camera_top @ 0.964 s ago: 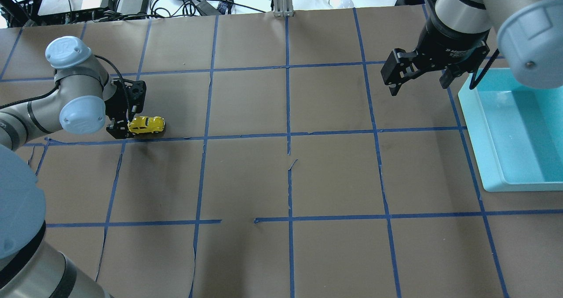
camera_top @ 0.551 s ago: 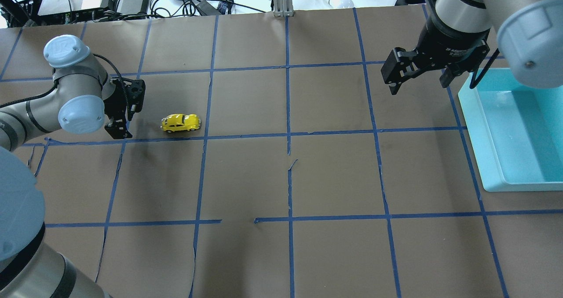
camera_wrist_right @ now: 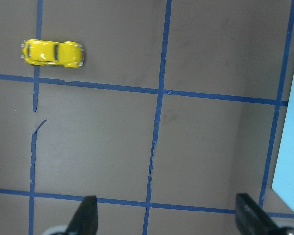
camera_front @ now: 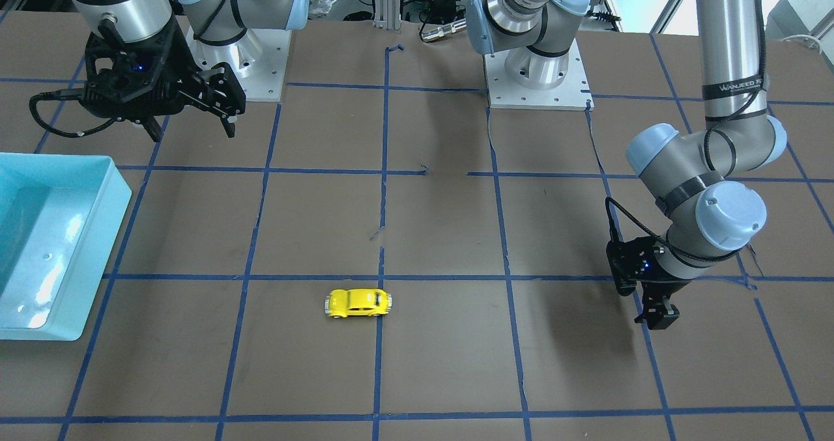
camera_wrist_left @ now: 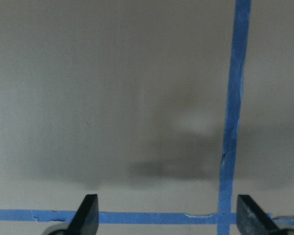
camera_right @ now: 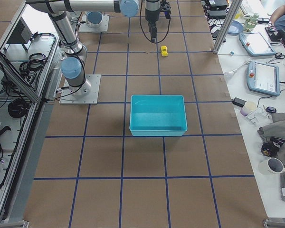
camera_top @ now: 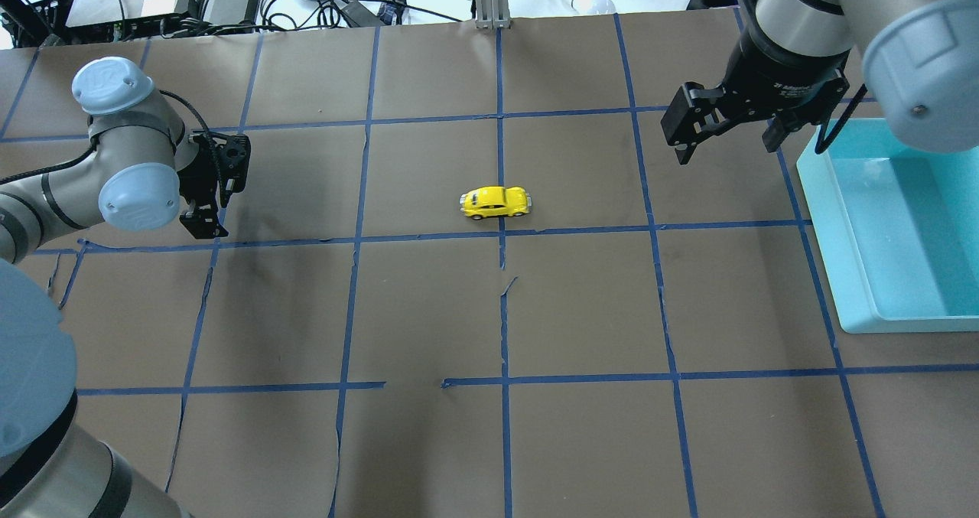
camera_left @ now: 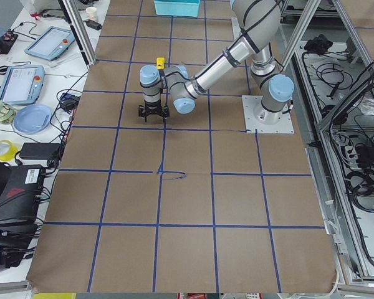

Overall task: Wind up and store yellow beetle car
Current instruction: 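Release the car with the left gripper, letting it roll forward, then move the right gripper to the rolled car and grasp it while the left arm withdraws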

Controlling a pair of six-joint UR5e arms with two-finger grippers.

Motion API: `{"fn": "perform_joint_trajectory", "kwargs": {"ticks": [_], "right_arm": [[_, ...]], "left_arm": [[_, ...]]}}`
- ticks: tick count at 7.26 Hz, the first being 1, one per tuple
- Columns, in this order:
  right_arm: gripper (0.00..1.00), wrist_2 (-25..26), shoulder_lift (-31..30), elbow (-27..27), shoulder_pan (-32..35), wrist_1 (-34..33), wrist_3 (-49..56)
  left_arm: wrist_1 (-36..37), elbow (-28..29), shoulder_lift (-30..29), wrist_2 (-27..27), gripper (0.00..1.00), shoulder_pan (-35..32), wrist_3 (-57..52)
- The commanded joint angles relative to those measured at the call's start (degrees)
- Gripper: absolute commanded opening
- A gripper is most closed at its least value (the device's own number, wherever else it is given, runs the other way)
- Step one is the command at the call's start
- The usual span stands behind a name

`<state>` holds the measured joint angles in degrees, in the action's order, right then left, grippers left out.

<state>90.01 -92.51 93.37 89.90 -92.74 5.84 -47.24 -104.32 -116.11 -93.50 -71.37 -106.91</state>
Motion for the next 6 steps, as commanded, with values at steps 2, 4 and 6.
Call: {"fn": "perform_joint_trajectory", "kwargs": {"ticks": [2, 4, 6], "right_arm": [[1.00, 0.3, 1.0, 0.2, -1.0, 0.4, 0.5], [1.00, 6.6, 2.5, 0.6, -1.6, -1.4, 1.6], [1.00, 7.1, 5.4, 1.5, -1.8, -6.6, 12.5]], "left_arm": [[0.2, -0.1, 0.2, 0.1, 1.00, 0.0, 0.5], [-0.1, -0.3, 0.5, 1.2, 1.00, -0.3, 5.4], [-1.2, -0.4, 3.1, 2.7, 1.00, -1.4, 15.7]]}}
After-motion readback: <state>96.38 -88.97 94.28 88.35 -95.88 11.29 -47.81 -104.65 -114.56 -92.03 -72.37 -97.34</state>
